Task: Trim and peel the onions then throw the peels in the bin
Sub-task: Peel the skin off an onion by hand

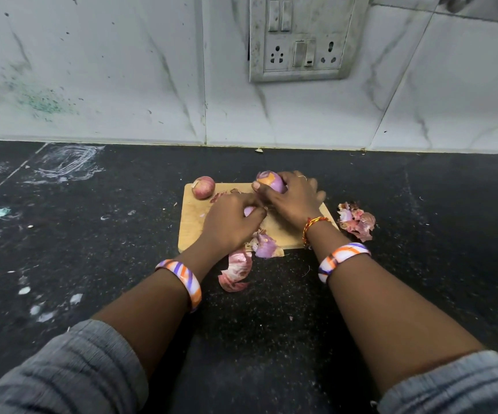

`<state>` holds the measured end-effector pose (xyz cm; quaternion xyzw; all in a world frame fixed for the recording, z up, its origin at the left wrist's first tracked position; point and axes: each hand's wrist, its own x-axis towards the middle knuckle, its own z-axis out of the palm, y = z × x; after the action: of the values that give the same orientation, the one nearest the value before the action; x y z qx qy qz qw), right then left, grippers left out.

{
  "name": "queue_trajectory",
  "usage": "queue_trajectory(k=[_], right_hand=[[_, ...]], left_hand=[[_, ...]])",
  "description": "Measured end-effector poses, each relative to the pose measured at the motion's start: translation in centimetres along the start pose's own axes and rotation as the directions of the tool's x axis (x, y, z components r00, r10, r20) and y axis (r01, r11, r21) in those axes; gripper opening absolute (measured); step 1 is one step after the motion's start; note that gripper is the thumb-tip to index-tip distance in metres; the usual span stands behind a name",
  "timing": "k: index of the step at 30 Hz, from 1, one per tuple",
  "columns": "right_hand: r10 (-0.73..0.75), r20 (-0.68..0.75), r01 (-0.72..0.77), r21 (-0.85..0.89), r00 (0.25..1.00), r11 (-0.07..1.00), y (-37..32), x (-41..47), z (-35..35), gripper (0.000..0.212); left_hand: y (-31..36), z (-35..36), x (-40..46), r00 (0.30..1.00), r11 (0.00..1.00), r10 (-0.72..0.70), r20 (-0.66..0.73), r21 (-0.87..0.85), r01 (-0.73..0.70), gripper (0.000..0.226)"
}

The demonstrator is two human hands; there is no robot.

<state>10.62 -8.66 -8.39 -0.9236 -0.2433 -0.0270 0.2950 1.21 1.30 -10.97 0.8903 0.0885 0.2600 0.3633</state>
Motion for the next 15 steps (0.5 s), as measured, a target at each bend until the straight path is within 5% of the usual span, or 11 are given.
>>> queue_trajectory(k=[9,12,15], right_hand=[[0.082,0.058,-0.069,-0.186,0.995,0.980,1.0,-1.4,-1.5,0.074],[0.172,-0.002,-0.166,-0.267,0.985,0.949,2.1,-3.3,-2.5,0.059],[0.167,0.006,-0.153,-0.373,0.986,0.915,2.7,-5.0,-2.7,0.040]], left_hand=[[0.5,-0.4,-0.1,0.994,0.982,-0.093,0.058,-0.159,0.101,0.032],[1.0,-0.7,-0.3,0.980,0.978,-0.058,0.189,-0.184,0.093,0.030],[0.5,-1.1,-1.1,0.940,0.996,0.089,0.330,-0.047,-0.078,0.048]])
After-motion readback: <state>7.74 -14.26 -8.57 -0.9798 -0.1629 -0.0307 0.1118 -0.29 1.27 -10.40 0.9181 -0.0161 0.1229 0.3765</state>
